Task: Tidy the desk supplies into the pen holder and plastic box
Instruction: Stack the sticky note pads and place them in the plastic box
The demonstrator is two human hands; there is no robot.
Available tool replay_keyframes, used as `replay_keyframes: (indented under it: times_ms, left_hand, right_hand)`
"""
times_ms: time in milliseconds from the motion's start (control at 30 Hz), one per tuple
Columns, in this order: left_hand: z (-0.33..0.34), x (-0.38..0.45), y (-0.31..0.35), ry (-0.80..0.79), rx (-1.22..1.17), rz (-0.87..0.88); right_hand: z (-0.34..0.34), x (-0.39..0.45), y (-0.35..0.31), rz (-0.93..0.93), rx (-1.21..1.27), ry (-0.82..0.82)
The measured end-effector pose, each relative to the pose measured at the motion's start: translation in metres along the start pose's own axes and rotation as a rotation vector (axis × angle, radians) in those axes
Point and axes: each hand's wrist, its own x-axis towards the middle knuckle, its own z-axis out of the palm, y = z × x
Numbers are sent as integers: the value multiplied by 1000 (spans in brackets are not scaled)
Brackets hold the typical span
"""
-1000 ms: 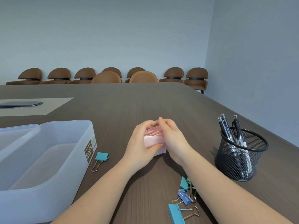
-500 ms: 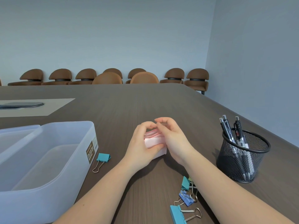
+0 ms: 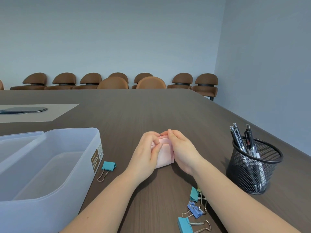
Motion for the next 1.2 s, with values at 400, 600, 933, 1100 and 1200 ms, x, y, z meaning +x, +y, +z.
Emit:
replay_keyframes:
  times_ms: [400,600,933,1100,1200]
  left_hand:
    - [-3,1,-4,22,100,-21]
    - [-4,6,-1,144,135,-45]
    - [-20,4,8,-40,-418,-478]
    - [-27,5,7,-240,-407,-503]
    - [-26,5,5,-257,-361,-538]
  right_hand:
    - [-1,-4,1,45,98,-142]
    - [-5,-2,2,40,131,-310]
    - [-3,2,10,-110,-232,-167]
    - [-3,1,10,-88,-301,-155]
    - [-3,2,9,-83,-326,-165]
